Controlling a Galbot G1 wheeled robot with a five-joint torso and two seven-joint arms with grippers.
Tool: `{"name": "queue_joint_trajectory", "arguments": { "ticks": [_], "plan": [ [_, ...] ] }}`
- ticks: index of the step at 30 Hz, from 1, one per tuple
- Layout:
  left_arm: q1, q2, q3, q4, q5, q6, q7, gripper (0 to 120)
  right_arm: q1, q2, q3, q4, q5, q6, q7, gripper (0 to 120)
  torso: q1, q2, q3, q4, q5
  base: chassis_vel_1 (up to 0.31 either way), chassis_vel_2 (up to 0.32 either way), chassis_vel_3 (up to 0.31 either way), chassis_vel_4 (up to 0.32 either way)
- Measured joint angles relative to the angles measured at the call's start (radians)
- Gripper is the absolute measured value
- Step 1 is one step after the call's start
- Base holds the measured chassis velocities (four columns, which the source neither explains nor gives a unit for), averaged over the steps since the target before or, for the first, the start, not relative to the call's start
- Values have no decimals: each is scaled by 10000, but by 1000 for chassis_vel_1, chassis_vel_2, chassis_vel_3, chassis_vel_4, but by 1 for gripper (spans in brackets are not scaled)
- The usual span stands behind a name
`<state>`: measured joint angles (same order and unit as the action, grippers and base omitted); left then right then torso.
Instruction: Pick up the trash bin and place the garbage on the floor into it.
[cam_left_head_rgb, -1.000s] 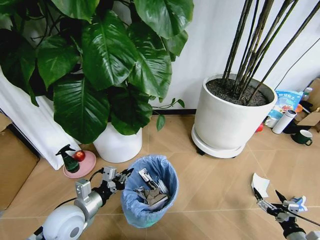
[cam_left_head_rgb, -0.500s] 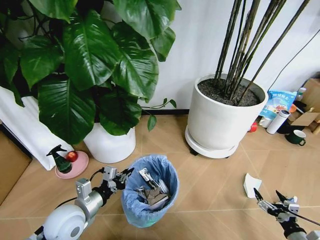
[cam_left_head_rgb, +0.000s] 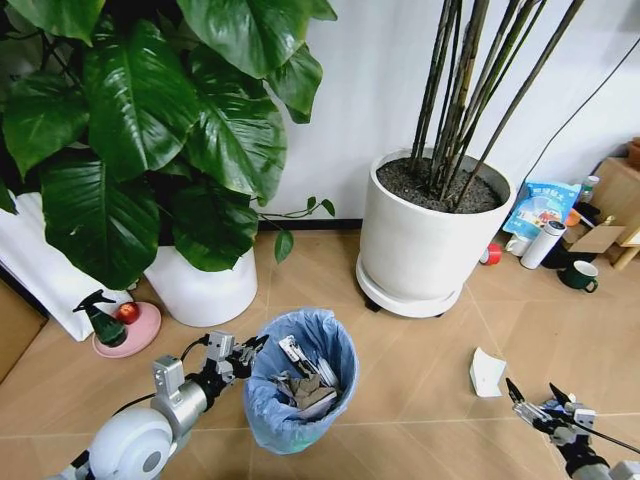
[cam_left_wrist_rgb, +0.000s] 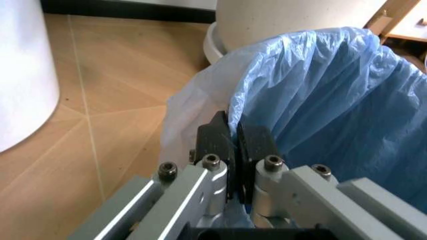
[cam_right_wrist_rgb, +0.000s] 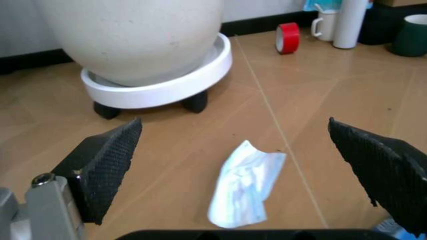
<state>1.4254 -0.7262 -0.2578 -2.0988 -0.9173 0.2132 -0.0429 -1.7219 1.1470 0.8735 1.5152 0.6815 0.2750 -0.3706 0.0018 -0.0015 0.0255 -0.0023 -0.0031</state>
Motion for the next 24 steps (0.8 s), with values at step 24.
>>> {"name": "queue_joint_trajectory", "arguments": {
  "ticks": [24],
  "plan": [
    [-110, -67, 68, 123, -24, 3, 1, 0, 293, 122, -77, -816, 60, 150, 198, 100, 1, 0, 0, 0, 1, -73, -76, 73, 79]
  ]
}}
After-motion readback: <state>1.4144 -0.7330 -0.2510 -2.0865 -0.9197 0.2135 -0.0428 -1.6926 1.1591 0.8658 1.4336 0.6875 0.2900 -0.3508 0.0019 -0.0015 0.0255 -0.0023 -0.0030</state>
